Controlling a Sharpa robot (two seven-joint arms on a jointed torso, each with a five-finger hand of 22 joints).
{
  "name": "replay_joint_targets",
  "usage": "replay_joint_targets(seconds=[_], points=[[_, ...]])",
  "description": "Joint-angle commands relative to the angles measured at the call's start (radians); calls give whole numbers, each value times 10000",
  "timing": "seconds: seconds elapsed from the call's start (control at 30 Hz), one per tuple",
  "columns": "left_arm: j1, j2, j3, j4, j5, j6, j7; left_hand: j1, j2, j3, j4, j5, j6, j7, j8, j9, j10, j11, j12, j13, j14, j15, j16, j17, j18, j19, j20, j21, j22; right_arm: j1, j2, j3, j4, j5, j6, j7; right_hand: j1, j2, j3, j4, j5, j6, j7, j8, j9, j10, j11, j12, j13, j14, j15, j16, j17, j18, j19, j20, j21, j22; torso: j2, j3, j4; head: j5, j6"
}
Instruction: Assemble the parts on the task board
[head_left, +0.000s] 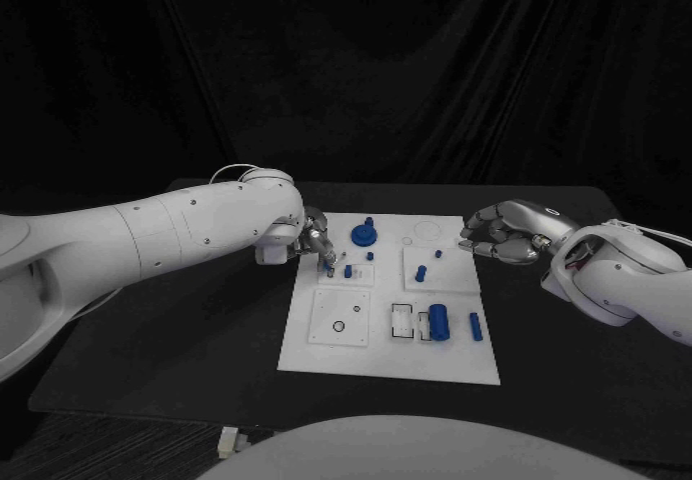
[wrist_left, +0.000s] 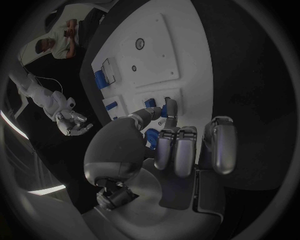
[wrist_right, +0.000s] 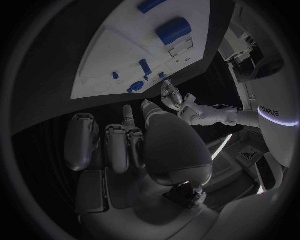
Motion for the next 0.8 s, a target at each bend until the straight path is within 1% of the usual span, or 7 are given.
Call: replay_joint_targets(seconds=[0.03,0.2,0.4,0.8], points=[[-27,39,11,-12,19,-17,154,57,20,539,-570,3,219,-259,45,-3,1044,-63,27,2610,1055,-53,26,2634,155,-46,10,-32,1931,-23,-14,7,18,-18,18,-158,100,-10,19,-39,68,52,12,-42,-15,1064,67,25,2635,797,64,-63,1619,135,39,77,-35,1823,-5,0,0,4,-2],[-59,53,11,-33,19,48,132,56,28,543,-572,-16,215,-258,37,-6,1044,-61,27,2610,1055,-51,26,2634,157,-54,10,-42,1927,-23,-17,7,20,-18,16,-159,100,-10,19,-39,68,52,12,-42,-15,1064,67,25,2635,797,64,-63,1619,135,39,77,-35,1823,-5,0,-1,-16,-2],[-88,56,10,-51,19,75,136,56,28,543,-572,-16,215,-258,37,-6,1044,-61,27,2610,1055,-51,26,2634,157,-54,10,-42,1927,-23,-21,7,25,-18,16,-160,100,-10,19,-39,68,52,12,-42,-15,1064,67,25,2635,797,64,-63,1619,135,39,77,-35,1823,-3,2,-2,-5,-2],[-113,109,10,-85,19,29,185,55,32,544,-572,-26,211,-256,32,-8,1044,-60,27,2610,1055,-50,26,2634,159,-61,11,-52,1923,-24,-18,7,27,-18,13,-156,100,-10,19,-39,68,52,12,-42,-15,1064,67,25,2635,797,64,-63,1619,135,39,77,-35,1823,-3,0,2,-17,-2]])
